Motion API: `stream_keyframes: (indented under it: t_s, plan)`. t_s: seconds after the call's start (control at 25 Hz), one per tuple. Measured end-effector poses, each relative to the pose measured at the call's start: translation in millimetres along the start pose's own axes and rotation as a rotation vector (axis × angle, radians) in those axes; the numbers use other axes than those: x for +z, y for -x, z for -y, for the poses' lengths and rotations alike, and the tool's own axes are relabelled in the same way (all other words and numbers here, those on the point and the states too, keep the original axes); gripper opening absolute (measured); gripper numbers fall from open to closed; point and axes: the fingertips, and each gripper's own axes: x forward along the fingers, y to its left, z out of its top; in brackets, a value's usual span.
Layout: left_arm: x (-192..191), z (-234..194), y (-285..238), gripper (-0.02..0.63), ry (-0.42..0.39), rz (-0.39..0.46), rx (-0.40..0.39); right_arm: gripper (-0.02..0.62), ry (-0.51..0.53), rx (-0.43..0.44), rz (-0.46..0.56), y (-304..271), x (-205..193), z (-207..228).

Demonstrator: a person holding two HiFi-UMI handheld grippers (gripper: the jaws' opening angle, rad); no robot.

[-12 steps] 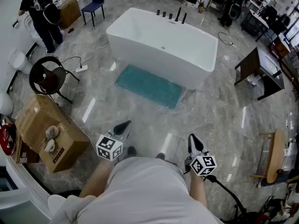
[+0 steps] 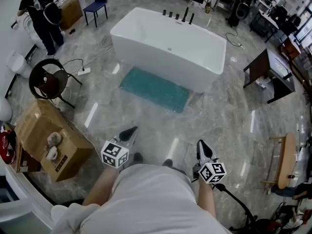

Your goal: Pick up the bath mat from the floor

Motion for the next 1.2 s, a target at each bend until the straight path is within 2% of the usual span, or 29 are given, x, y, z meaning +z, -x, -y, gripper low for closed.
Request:
stream_keyframes:
  t_s: [0.36,0.56,0.72,0.92,1.2]
  plan:
    - [-6,-30,22,-0.002,-0.006,0.004,-0.043,0.003,-0.007,-0.040,0.008,-15,-11,-35]
    - [-5,-47,34,-0.002,0.017,0.023,-0.112,0.004,-0.029,-0.063,0.024,-21,-17,-51]
    - [-7,-61,42,-0.002,-0.007,0.014,-0.139,0.005,-0.025,-0.057,0.026,-29,-19,-68]
    - [-12,-82,51,-0.002,-0.009,-0.002,-0.121,0.005,-0.029,-0.040,0.016,-42,-20,-85]
    - [-24,-105,42,-0.002,0.077,-0.004,-0.075,0.004,-0.023,0.031,-0.030,-65,-17,-87]
